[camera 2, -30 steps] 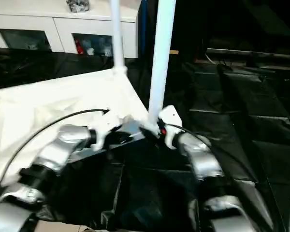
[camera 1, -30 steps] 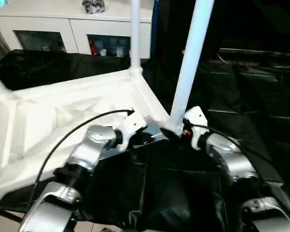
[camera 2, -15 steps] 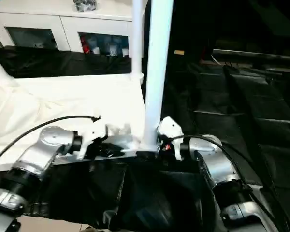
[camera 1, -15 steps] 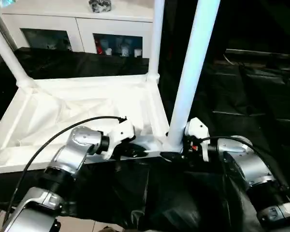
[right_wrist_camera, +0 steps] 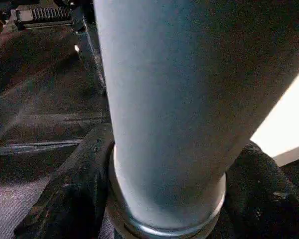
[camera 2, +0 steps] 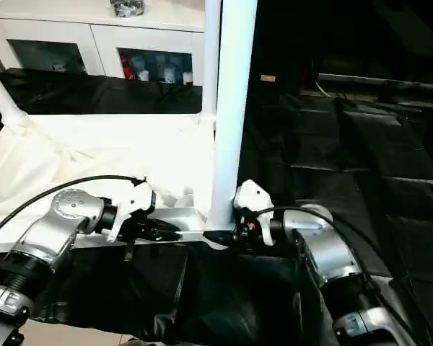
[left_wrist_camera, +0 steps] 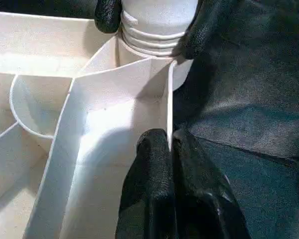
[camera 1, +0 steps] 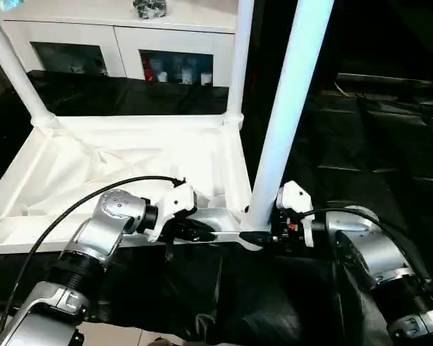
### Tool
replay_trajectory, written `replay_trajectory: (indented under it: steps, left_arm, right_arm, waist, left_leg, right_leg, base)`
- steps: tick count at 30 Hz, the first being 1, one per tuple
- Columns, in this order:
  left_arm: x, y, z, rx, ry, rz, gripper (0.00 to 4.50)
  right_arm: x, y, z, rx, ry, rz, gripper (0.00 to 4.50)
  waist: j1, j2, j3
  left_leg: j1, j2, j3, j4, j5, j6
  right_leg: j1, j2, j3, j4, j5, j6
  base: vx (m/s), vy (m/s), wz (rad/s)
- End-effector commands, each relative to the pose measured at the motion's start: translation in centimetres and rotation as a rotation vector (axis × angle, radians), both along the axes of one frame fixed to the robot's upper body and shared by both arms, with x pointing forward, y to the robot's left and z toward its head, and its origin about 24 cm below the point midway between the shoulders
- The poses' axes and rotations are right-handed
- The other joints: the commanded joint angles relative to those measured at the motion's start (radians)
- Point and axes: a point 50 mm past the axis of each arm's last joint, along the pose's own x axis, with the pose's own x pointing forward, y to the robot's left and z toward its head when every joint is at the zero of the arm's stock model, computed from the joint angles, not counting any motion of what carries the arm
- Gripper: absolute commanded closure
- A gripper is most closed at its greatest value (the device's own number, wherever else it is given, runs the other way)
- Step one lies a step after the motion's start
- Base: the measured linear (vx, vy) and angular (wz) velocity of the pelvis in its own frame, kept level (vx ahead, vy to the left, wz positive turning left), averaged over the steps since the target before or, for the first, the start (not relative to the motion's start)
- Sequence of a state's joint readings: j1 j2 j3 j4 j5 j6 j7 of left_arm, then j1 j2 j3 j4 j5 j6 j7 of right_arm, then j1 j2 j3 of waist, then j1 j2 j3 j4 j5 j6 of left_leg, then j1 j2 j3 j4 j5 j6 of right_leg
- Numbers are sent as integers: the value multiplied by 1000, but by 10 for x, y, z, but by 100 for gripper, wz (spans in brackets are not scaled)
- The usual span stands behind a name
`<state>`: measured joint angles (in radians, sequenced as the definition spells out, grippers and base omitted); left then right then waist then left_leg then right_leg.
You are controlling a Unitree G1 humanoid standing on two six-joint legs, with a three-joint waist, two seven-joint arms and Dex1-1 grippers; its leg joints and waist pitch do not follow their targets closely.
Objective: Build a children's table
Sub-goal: Rotate leg to tighten
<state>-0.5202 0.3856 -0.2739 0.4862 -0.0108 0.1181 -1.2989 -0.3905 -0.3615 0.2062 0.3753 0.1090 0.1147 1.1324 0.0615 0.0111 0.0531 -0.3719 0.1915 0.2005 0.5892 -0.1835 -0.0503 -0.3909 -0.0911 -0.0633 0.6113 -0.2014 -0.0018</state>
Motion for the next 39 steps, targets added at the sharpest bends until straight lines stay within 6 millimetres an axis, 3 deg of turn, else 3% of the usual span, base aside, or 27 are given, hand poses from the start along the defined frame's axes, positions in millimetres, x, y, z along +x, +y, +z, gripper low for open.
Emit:
replay_trajectory:
  steps: [1,2,4,5,7,9,10,11,13,17,19,25,30,34,39]
  left_arm:
    - [6,-12,3,-46,-26,65,450]
    - [6,-12,3,-46,-26,65,450]
    - [16,-27,-1,-34,-84,206,450]
    - [19,-33,-2,-35,-92,257,450]
    - [21,-40,-3,-39,-92,303,450]
    - [24,-44,-3,-36,-104,339,450]
    - [27,-52,-3,-19,-127,389,450]
    - [27,-55,-3,-10,-135,403,450]
    - [28,-65,-3,-3,-140,422,450]
    - [30,-75,1,-30,-153,444,450]
    - [31,-74,3,-37,-159,429,450]
    - [26,-64,5,-50,-161,330,450]
    - [20,-45,4,-29,-146,223,450]
    - [14,-32,3,-6,-125,146,450]
    - [12,-17,4,-8,-87,87,450]
  right_arm:
    - [-5,16,-4,49,34,28,181]
    - [-5,16,-4,49,34,28,181]
    - [9,28,-11,67,-15,-186,181]
    - [15,34,-14,81,-19,-276,181]
    - [19,39,-17,99,-9,-359,182]
    - [21,43,-19,111,1,-404,182]
    - [25,53,-21,122,10,-488,182]
    - [27,58,-21,125,13,-523,182]
    - [29,70,-21,136,13,-582,182]
    - [31,89,-18,131,-29,-571,182]
    - [33,84,-15,171,-4,-573,126]
    - [40,59,-10,113,-87,-540,68]
    - [35,32,-5,77,-120,-398,63]
    - [28,24,-1,76,-114,-283,63]
    - [16,14,4,64,-68,-93,63]
  waist:
    - [2,-3,-63]
    - [1,-3,-61]
    - [-5,-2,-54]
    - [-8,-1,-54]
    - [-16,-4,-56]
    - [-19,-2,-55]
    - [-21,-9,-55]
    - [-24,-5,-54]
    - [-27,-8,-56]
    - [-30,-7,-59]
    - [-27,-8,-59]
    - [-26,-6,-61]
    - [-25,-14,-64]
    - [-24,-7,-68]
    - [-13,-1,-69]
  left_leg:
    - [16,47,-20,-70,-202,48]
    - [17,46,-20,-72,-214,42]
    - [19,45,-20,-75,-252,18]
    - [21,43,-25,-78,-282,-7]
    - [23,42,-28,-79,-296,-20]
    - [22,43,-27,-80,-294,-13]
    - [22,42,-27,-78,-293,-8]
    - [20,41,-28,-80,-289,-9]
    - [21,42,-27,-79,-282,-9]
    - [17,39,-27,-80,-270,-4]
    - [17,39,-25,-78,-261,10]
    - [14,39,-24,-76,-245,26]
    - [7,38,-21,-68,-192,60]
    - [6,42,-20,-63,-117,102]
    - [10,46,-17,-60,-140,104]
  right_leg:
    - [41,-58,45,-65,-117,-278]
    - [40,-58,46,-69,-145,-271]
    - [33,-60,47,-79,-212,-260]
    - [35,-63,46,-82,-287,-238]
    - [35,-63,46,-89,-334,-214]
    - [32,-61,48,-92,-323,-205]
    - [31,-60,47,-91,-323,-202]
    - [29,-61,47,-93,-332,-200]
    - [29,-60,47,-92,-328,-195]
    - [31,-58,46,-90,-283,-198]
    - [32,-57,48,-88,-253,-201]
    - [36,-58,47,-85,-217,-213]
    - [44,-58,46,-76,-146,-233]
    - [43,-54,45,-59,-19,-270]
    - [41,-51,42,-55,-13,-290]
  base:
    - [0,0,0]
    - [0,0,0]
    - [0,0,0]
    - [0,0,0]
    - [0,0,0]
    - [0,0,0]
    - [0,0,0]
    - [0,0,0]
    - [0,0,0]
    - [0,0,0]
    - [0,0,0]
    - [0,0,0]
    - [0,0,0]
    - [0,0,0]
    - [0,0,0]
